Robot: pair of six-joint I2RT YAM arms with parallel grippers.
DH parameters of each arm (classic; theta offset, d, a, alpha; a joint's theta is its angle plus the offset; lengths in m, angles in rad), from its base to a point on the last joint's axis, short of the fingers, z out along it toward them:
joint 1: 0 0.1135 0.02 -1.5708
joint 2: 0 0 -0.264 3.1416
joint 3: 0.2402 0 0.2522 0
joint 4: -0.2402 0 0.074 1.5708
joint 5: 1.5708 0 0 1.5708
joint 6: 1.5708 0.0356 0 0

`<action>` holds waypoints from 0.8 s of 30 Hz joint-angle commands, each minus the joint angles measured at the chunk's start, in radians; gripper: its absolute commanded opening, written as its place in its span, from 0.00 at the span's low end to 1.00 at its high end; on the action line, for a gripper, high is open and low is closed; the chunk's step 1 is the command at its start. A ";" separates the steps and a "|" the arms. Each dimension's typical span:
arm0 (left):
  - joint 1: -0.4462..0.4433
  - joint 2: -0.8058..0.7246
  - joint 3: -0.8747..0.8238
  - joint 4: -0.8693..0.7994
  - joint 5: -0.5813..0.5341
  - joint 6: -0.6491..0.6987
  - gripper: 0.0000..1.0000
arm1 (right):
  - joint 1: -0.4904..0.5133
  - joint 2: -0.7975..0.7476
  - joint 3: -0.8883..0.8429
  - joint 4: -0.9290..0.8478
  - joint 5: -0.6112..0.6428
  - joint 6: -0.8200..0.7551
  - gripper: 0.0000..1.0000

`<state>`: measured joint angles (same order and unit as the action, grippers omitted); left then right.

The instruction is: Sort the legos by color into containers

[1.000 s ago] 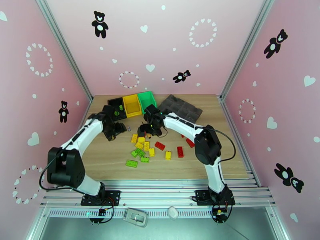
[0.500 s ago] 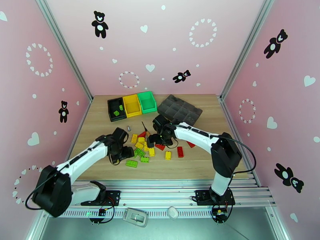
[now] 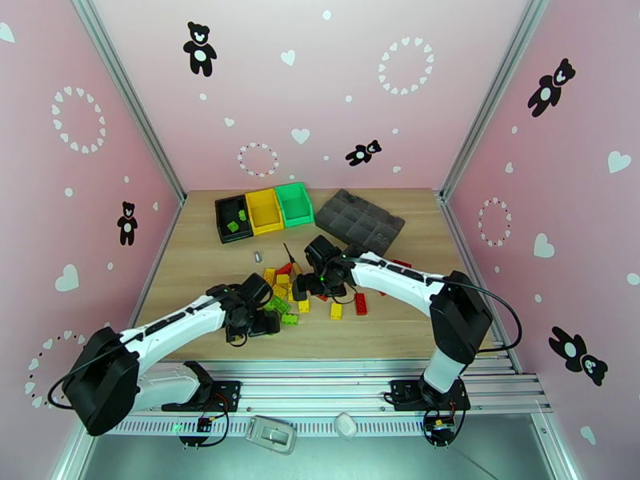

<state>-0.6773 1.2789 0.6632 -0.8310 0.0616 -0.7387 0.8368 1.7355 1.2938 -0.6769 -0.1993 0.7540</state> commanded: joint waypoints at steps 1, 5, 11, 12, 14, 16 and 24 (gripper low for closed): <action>-0.027 0.029 -0.013 0.045 -0.041 -0.008 0.98 | 0.005 -0.042 -0.007 0.011 0.020 0.016 0.99; -0.028 0.078 0.001 0.057 -0.065 -0.001 0.97 | 0.005 -0.043 -0.007 0.011 0.018 0.017 0.99; -0.027 0.146 0.033 0.059 -0.103 0.020 0.92 | 0.005 -0.047 -0.008 0.010 0.021 0.018 0.99; -0.024 0.158 0.034 0.062 -0.104 0.024 0.91 | 0.005 -0.050 -0.009 0.008 0.022 0.019 0.99; -0.022 0.187 0.037 0.064 -0.117 0.032 0.88 | 0.005 -0.054 -0.010 0.009 0.024 0.021 0.99; -0.015 0.210 0.045 0.068 -0.120 0.032 0.84 | 0.005 -0.054 -0.012 0.009 0.024 0.021 0.99; -0.003 0.268 0.096 0.073 -0.133 0.039 0.78 | 0.005 -0.054 -0.024 0.017 0.016 0.024 0.99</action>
<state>-0.7017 1.4956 0.7540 -0.8467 0.0113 -0.6994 0.8368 1.7157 1.2877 -0.6662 -0.1883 0.7712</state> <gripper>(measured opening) 0.784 0.989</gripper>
